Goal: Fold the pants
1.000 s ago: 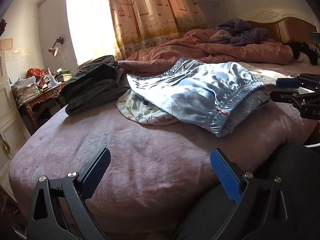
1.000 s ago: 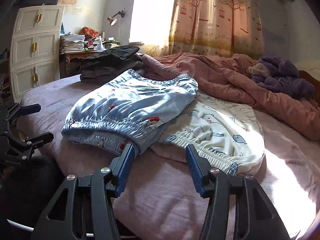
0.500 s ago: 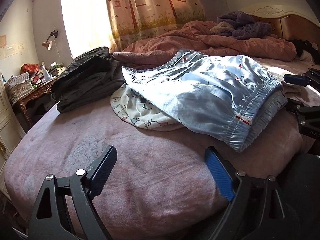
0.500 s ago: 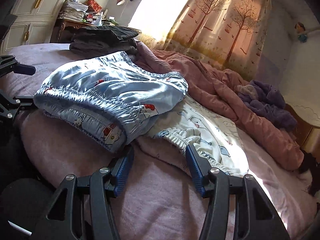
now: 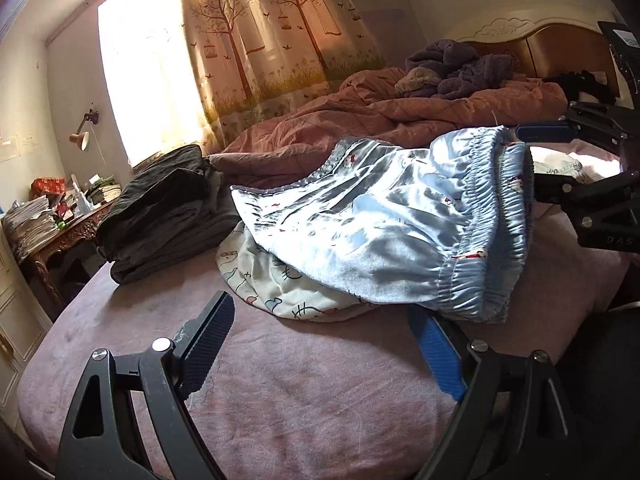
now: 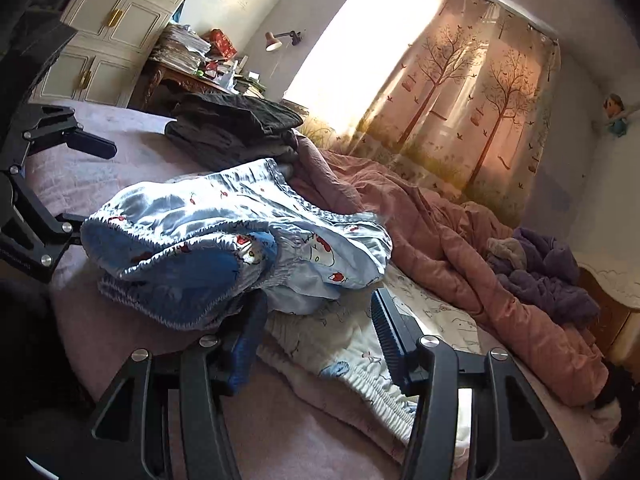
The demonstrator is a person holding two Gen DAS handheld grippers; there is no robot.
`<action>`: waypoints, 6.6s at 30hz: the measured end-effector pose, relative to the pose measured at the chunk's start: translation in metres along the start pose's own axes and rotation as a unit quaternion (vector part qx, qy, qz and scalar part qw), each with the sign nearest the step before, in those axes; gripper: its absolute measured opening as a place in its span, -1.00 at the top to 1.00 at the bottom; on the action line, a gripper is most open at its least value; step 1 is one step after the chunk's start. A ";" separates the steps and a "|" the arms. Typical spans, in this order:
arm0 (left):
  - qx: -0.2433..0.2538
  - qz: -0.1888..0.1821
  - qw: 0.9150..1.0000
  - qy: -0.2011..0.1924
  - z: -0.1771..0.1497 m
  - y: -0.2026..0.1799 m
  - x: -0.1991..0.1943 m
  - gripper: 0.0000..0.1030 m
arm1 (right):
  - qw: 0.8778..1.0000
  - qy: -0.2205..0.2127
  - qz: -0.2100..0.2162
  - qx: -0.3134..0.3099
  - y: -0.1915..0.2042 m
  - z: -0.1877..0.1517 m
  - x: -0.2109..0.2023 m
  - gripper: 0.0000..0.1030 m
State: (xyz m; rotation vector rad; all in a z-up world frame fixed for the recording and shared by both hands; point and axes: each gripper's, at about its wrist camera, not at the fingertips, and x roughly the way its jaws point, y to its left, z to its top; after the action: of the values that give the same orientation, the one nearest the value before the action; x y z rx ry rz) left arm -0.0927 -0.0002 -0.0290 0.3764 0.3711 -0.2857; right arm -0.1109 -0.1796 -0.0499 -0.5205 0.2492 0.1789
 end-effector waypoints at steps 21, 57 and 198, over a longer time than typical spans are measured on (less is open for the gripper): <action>-0.039 -0.034 0.999 0.005 0.008 -0.008 0.012 -0.69 | 0.974 0.004 -0.016 -0.225 0.037 -0.022 -0.003 -0.44; 0.231 -0.041 0.969 -0.079 -0.009 -0.043 0.009 -0.44 | 0.902 -0.040 0.012 -0.429 0.045 -0.022 0.020 0.18; -0.121 -0.094 0.985 0.080 0.056 0.069 0.098 0.06 | 0.963 0.154 0.137 0.174 -0.111 0.049 0.134 -0.13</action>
State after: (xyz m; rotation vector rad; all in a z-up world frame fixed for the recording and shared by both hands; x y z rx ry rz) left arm 0.0343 0.0193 0.0008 0.1248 0.5949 -0.3907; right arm 0.0517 -0.2351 0.0058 -0.1579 0.6458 0.3170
